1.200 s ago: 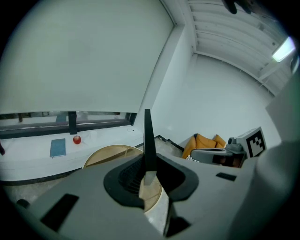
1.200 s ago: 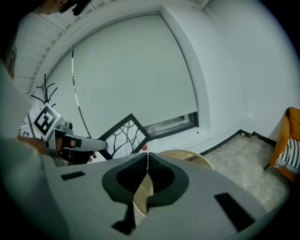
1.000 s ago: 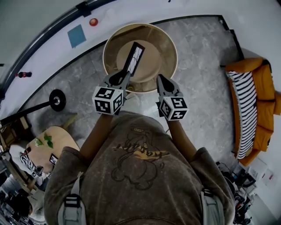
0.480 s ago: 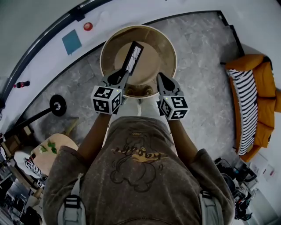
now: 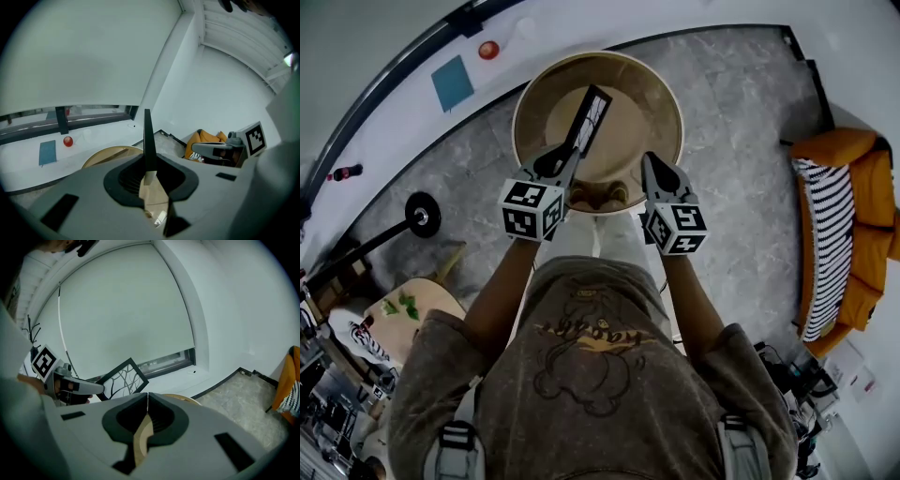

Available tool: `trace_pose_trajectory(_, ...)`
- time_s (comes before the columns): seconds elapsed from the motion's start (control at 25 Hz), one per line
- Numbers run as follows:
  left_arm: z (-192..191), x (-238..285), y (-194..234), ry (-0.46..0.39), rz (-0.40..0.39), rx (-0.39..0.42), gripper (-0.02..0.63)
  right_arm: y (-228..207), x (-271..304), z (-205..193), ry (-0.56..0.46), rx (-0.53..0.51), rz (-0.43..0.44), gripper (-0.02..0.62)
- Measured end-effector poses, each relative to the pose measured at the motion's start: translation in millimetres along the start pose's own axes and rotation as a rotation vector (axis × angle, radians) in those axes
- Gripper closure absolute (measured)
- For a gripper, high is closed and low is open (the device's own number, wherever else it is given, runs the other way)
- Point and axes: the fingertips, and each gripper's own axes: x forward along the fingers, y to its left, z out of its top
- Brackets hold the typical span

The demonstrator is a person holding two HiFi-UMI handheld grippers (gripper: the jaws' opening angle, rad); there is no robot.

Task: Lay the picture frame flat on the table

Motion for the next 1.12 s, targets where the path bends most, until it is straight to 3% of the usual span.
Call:
trace_pose_trajectory(0.28,-12,32,13,0.022,0.023,-0.025,0.525,-22,25,-6,0.019,-0.007,0.016,0.575)
trace_pose_trajectory(1.12,-86,137,72,0.091,0.043,-0.096,0.525,-62,113,-78,0.094,-0.017,0.061,0.575)
